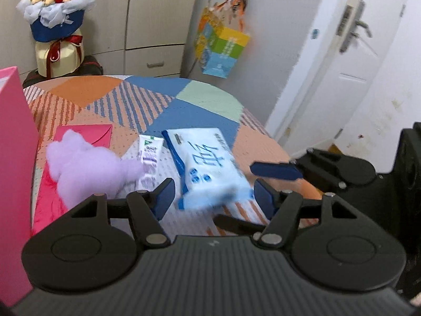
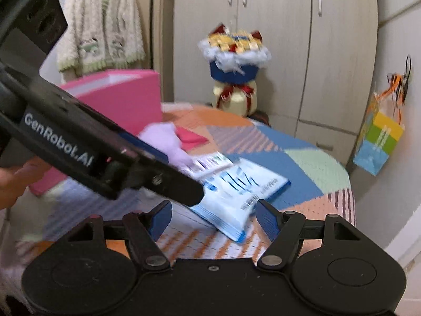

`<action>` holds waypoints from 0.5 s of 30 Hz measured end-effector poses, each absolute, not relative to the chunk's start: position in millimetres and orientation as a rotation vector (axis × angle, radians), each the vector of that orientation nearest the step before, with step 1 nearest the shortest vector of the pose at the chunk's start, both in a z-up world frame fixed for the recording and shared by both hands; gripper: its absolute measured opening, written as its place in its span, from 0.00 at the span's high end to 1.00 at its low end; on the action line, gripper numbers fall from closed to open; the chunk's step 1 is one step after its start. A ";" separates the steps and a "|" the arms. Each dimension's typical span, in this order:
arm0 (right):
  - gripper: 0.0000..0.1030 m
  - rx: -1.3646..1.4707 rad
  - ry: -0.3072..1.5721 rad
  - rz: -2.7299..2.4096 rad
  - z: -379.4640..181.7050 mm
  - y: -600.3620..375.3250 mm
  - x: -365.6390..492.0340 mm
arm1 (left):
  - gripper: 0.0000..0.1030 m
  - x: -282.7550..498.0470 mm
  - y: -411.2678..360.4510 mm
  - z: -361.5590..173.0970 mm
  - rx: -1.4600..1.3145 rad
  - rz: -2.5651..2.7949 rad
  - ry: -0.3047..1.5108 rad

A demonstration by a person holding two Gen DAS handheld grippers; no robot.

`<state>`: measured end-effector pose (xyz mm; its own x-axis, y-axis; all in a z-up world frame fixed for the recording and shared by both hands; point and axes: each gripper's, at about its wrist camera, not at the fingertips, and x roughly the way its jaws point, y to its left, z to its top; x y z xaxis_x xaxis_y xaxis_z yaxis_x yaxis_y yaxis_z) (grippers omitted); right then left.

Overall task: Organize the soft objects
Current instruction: 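Close the left gripper on the blue-white wet-wipe pack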

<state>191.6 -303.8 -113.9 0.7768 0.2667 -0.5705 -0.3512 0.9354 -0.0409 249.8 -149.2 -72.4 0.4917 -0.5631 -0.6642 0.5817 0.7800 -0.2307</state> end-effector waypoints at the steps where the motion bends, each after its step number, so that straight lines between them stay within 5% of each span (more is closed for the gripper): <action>1: 0.27 -0.145 0.609 0.329 -117.3 -305.2 197.3 | 0.38 255.1 -151.8 -75.7 0.019 -0.688 0.798; 15: 0.19 -0.077 0.682 0.330 -142.5 -311.7 237.2 | 0.56 290.0 -166.1 -112.3 -0.093 -0.641 0.870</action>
